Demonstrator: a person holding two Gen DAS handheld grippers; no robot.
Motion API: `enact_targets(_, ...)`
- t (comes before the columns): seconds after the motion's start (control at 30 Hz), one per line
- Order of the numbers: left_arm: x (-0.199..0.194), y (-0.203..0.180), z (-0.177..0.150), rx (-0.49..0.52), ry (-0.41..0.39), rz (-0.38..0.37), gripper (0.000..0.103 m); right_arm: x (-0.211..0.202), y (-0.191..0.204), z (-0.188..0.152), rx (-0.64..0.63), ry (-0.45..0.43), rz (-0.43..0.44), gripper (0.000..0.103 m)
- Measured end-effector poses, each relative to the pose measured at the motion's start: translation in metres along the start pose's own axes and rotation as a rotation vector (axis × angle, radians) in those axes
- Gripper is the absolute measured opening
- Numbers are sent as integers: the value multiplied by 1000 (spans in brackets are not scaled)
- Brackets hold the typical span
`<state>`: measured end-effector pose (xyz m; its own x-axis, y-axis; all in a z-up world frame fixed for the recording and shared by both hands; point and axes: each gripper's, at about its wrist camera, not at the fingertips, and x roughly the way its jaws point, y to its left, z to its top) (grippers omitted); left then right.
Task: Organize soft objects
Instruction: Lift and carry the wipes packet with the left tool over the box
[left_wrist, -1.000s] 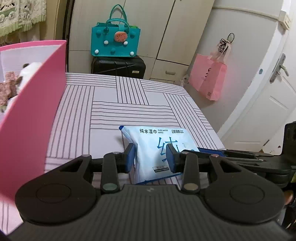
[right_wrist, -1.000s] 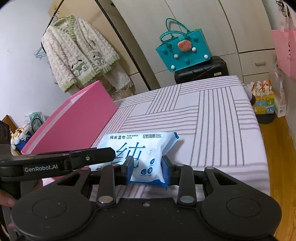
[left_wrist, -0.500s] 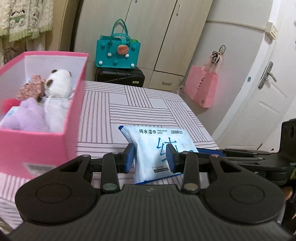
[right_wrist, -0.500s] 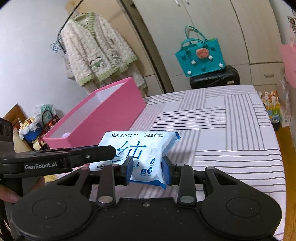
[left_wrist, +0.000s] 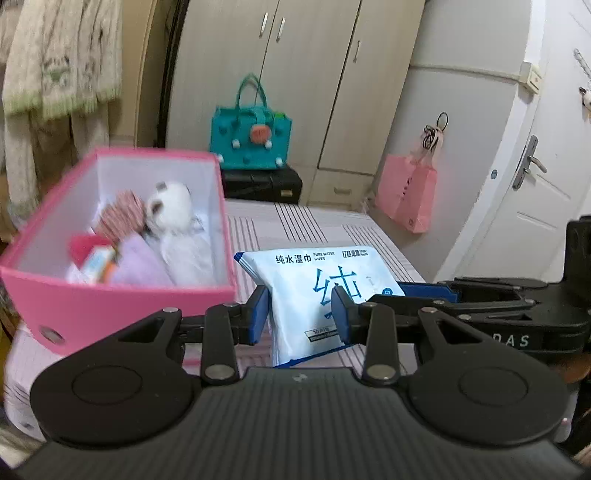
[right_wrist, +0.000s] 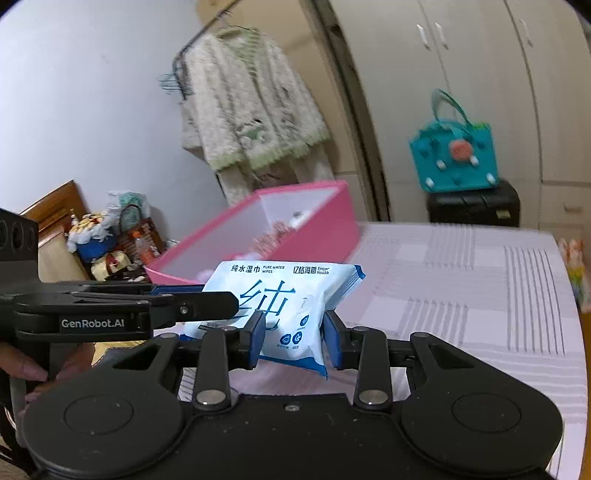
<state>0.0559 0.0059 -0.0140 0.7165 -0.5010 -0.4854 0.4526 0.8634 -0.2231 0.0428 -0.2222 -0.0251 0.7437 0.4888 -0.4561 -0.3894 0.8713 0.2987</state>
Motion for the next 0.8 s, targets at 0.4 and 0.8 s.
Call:
enact_targets(0.4, -21, 47, 17, -73, -129, 112, 35, 44, 39, 41, -146, -25, 73, 41)
enact_targets(0.8, 10, 103, 63, -127, -112, 160, 35, 115, 43, 96, -228, 38, 106, 41)
